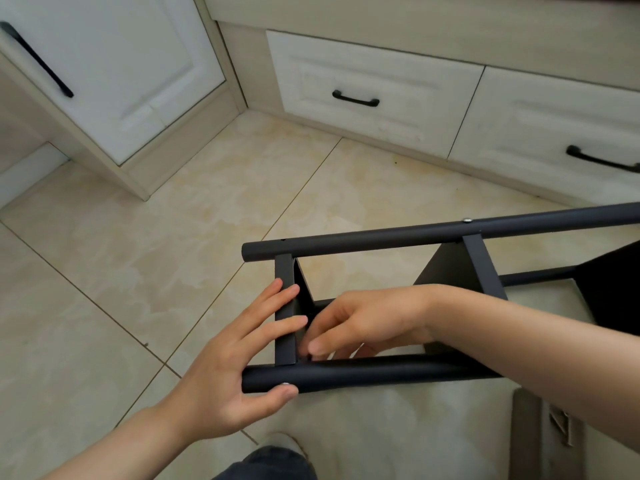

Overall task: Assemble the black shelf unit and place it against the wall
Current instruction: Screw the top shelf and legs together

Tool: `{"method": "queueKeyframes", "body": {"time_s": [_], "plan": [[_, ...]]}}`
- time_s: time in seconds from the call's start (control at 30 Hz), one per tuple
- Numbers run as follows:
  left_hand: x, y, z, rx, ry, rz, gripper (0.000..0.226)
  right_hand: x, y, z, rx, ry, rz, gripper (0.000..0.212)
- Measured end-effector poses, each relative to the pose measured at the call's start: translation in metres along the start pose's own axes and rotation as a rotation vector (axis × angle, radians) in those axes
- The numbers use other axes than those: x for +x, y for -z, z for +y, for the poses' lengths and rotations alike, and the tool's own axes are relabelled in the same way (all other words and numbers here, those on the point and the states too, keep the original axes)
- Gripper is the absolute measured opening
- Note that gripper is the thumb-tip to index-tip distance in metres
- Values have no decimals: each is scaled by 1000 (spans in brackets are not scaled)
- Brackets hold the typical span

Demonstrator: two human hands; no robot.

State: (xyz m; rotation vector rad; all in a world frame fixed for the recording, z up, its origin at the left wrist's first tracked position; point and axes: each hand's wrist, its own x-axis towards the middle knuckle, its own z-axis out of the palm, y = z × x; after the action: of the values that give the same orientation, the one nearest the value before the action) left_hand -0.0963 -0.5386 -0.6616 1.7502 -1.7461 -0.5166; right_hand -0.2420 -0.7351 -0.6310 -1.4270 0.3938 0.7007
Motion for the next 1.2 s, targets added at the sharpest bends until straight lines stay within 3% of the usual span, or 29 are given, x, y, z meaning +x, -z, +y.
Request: {"method": "queueKeyframes", "body": {"time_s": [0.13,0.27,0.33,0.4,0.7,0.97,1.2], "plan": [[-13,-7,10,-79,160,99,75,-24,-2,-1,-198,-2,103,26],[-17,-20,25,-520,497,323,92,-44,-10,-3,-374,18,222,32],[-13,-24,27,-663,643,331,81,-51,-11,-5,-466,33,307,32],[-7,-26,31,-732,729,227,70,-57,-12,-6,-524,41,366,33],[8,-17,48,-735,780,-16,79,-78,-17,-6,-778,1,514,35],[18,-7,54,-838,758,-9,74,-103,-11,-4,-1033,-144,556,29],[55,27,82,-812,695,33,86,-128,-3,-15,-1139,-54,656,46]]}}
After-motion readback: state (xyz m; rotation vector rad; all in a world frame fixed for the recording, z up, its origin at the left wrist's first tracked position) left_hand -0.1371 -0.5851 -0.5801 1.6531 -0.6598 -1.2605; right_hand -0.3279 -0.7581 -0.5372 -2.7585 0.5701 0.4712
